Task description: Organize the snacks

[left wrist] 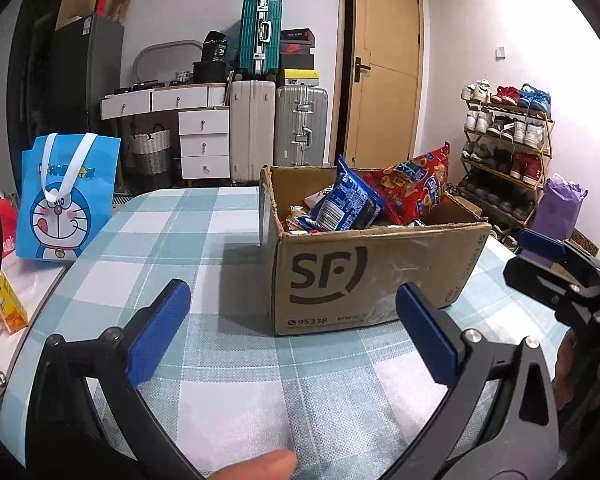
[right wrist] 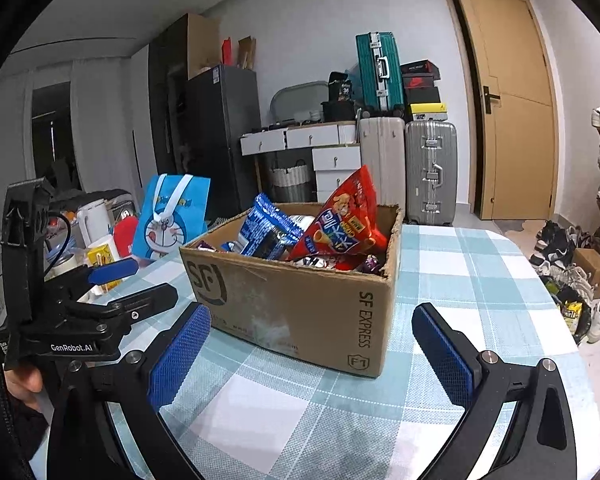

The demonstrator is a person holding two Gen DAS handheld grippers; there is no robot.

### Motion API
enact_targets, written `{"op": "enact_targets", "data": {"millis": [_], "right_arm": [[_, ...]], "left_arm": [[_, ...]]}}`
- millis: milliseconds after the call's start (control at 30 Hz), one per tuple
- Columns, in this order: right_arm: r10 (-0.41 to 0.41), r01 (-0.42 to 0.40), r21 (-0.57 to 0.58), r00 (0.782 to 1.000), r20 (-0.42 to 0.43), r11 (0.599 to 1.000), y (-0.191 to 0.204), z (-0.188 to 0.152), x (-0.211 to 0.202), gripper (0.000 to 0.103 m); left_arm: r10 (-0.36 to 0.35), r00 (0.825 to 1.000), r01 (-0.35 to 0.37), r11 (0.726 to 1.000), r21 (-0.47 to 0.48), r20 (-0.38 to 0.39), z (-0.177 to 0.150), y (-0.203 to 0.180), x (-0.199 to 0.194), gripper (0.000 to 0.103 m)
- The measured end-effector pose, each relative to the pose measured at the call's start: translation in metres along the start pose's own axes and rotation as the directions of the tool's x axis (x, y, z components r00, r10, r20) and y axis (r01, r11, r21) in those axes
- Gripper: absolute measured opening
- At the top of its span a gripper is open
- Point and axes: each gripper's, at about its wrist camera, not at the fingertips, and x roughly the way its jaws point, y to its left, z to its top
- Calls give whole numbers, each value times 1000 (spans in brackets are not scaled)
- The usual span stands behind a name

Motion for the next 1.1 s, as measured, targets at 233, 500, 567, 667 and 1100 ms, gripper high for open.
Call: {"op": "enact_targets", "data": {"millis": [233, 500, 567, 667, 1100], "right_arm": [[-17, 16, 24, 1000, 17, 1000, -4, 0, -4, 103], [-16, 16, -1, 1000, 19, 1000, 0, -2, -4, 103], [-16, 16, -2, 1000, 19, 1000, 1, -2, -4, 103], [-16, 16, 0, 1000, 17, 1000, 1, -2, -4, 103], [-15, 15, -2, 1000, 19, 1000, 1, -2, -4, 103]], "left_arm": [[-4, 1000, 4, 1000, 3, 2, 0, 1, 1, 103], [-7, 1000, 7, 1000, 2, 3, 0, 0, 1, 103], [-7, 1000, 7, 1000, 3, 3, 0, 0, 1, 103], [-7, 1000, 7, 1000, 3, 3, 0, 0, 1, 103], [-7, 1000, 7, 1000, 3, 4, -1, 0, 1, 103]]}}
